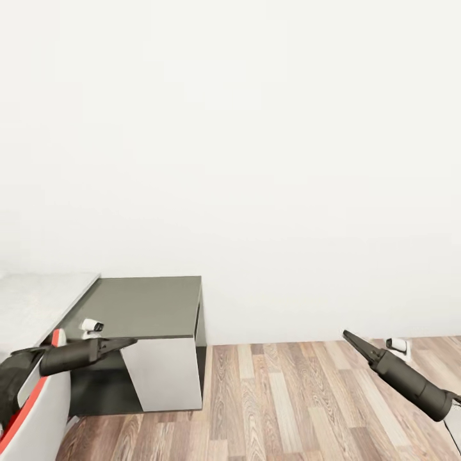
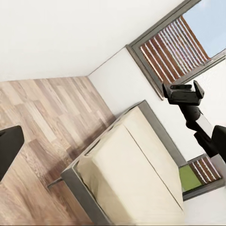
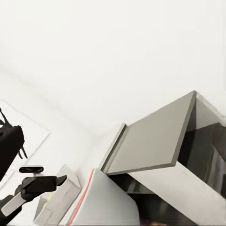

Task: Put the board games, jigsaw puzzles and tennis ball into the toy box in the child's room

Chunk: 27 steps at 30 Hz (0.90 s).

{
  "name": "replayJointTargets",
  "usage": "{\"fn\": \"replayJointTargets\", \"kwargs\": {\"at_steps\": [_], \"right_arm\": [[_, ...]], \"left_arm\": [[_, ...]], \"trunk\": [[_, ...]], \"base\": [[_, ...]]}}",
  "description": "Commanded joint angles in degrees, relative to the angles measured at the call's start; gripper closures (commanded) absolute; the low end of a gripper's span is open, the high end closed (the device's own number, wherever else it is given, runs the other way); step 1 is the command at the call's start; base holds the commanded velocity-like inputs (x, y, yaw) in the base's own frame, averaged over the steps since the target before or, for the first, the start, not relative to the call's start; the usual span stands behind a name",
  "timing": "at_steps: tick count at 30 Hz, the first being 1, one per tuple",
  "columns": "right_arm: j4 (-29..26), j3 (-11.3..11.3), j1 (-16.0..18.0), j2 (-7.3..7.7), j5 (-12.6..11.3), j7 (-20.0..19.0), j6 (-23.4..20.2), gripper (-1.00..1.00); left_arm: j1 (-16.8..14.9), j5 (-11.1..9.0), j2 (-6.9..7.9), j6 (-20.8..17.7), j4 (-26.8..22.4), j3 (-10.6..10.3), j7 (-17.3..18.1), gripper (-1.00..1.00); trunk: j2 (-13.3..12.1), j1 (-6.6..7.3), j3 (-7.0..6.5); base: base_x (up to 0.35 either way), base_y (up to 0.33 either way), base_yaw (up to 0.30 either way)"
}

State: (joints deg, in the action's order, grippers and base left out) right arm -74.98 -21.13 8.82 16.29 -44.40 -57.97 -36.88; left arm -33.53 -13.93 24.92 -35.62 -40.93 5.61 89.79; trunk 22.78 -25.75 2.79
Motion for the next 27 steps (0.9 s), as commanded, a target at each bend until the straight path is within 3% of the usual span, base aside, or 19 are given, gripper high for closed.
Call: {"fn": "replayJointTargets", "kwargs": {"at_steps": [1, 6, 16, 19, 21, 24, 27], "right_arm": [[0.2, 0.1, 0.1, -0.04, 0.8, 0.5, -0.3, -1.00], [0.2, 0.0, 0.1, -0.11, 5.6, 1.2, -0.3, -1.00], [-0.4, 0.6, 0.0, -0.19, 6.3, 1.8, -0.6, -1.00], [-0.2, 3.9, 0.1, -0.21, 6.9, 2.9, -0.6, -1.00], [0.3, 8.8, 0.1, -0.21, 8.6, 6.0, -0.4, -1.00], [1.1, 13.5, 0.1, -0.26, 10.8, 10.3, -0.1, -1.00], [3.2, 17.6, 0.1, -0.85, 12.4, 15.2, 0.1, -1.00]], "left_arm": [[0.0, 0.5, -0.14, -0.6, 0.1, -0.1, 0.2, -1.00], [0.2, 1.4, -0.18, 1.3, 3.0, -0.3, 0.2, -1.00], [1.6, 1.6, -0.30, 2.1, 3.9, -0.4, 0.2, -1.00], [2.3, 2.5, -0.36, 2.9, 3.9, -0.6, 0.2, -1.00], [3.5, 5.0, -0.38, 3.7, 3.9, -0.6, 0.2, -1.00], [5.1, 8.4, -0.92, 4.5, 4.0, -0.7, -0.9, -1.00], [6.7, 12.6, -4.27, 6.6, 5.5, -0.9, -5.7, -1.00]], "trunk": [[0.1, -0.04, 0.13], [0.1, -0.04, 0.13], [0.1, -0.04, 0.13], [0.1, -0.04, 0.13], [0.1, -0.04, 0.13], [0.1, -0.04, 0.13], [0.1, -0.04, 0.13]], "base": [[0.000, 0.000, 0.000], [0.000, 0.000, 0.000], [0.000, 0.000, 0.000], [0.000, 0.000, 0.000], [0.000, 0.000, 0.000], [0.000, 0.000, 0.000], [0.000, 0.000, 0.000]]}}
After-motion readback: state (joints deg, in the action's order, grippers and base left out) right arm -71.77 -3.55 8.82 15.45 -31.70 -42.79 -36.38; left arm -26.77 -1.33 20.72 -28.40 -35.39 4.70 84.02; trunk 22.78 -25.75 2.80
